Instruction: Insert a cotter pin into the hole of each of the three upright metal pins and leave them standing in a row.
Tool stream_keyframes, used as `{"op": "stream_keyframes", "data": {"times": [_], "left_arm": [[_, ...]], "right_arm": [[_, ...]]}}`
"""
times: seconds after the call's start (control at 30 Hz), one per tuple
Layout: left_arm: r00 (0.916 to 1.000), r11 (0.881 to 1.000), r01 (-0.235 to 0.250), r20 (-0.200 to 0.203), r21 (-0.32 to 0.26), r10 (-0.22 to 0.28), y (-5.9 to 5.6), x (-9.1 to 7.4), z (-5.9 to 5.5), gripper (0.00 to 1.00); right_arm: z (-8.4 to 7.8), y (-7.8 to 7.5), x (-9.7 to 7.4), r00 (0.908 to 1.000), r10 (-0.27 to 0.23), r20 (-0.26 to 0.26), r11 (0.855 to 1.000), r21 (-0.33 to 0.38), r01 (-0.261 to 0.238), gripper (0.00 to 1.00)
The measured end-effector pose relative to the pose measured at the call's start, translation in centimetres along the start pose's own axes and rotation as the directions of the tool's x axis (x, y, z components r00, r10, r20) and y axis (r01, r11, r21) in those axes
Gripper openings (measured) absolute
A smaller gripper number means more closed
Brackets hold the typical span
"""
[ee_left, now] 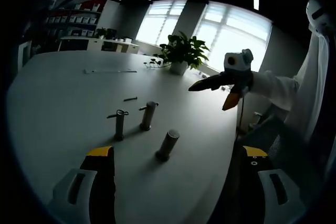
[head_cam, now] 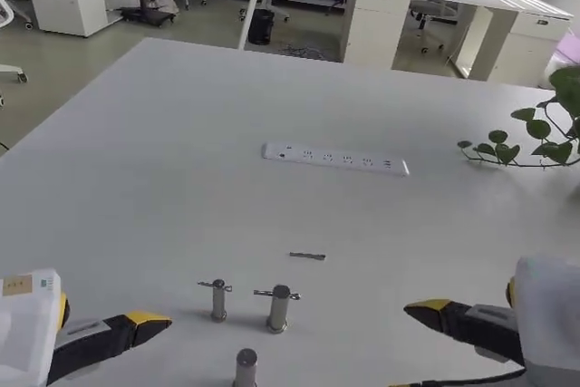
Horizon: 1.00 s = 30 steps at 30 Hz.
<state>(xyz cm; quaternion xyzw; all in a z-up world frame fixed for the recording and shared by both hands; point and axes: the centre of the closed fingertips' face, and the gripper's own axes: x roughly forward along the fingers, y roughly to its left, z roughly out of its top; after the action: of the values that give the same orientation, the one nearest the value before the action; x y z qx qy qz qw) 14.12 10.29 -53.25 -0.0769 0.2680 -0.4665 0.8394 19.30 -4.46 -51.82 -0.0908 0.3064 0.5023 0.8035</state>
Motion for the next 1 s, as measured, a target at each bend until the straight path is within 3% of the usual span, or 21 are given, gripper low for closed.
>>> {"op": "stream_keyframes", "data": {"times": [0.13,0.3,0.4,0.57,0.6,0.63,1.0], "left_arm": [[0.9999,1.0,-0.014,0.006,-0.015,0.014,0.4,-0.4,0.0,0.99],[0.9982,1.0,-0.017,0.058,-0.01,0.018,0.4,-1.0,0.9,0.99],[0.9972,0.999,-0.028,0.069,-0.021,0.029,0.6,-1.4,1.0,0.99],[0.9966,0.999,-0.036,0.072,-0.022,0.038,1.0,-1.9,0.9,0.99],[0.9967,0.999,-0.039,0.071,-0.029,0.041,1.0,-2.0,0.8,0.99],[0.9966,0.999,-0.044,0.069,-0.029,0.046,1.2,-2.1,0.7,0.99],[0.995,0.997,-0.062,0.076,-0.041,0.065,1.4,-2.5,0.8,0.99]], "right_arm": [[0.1,-2.2,0.5,0.9974,0.0,-0.072,0.997,-0.075,-0.006,0.8],[0.7,-4.4,1.6,0.9961,0.014,-0.087,0.999,-0.049,-0.018,0.8],[0.7,-5.6,2.4,0.99,0.014,-0.14,0.995,-0.094,-0.027,0.79],[1.3,-6.7,3.8,0.9833,0.026,-0.18,0.991,-0.124,-0.049,0.78],[1.2,-7.6,4.1,0.9732,0.01,-0.23,0.98,-0.19,-0.055,0.78],[1.4,-7.9,4.4,0.9717,0.004,-0.236,0.978,-0.2,-0.053,0.77],[3.0,-9.1,8.5,0.9572,0.034,-0.287,0.963,-0.246,-0.108,0.74]]}}
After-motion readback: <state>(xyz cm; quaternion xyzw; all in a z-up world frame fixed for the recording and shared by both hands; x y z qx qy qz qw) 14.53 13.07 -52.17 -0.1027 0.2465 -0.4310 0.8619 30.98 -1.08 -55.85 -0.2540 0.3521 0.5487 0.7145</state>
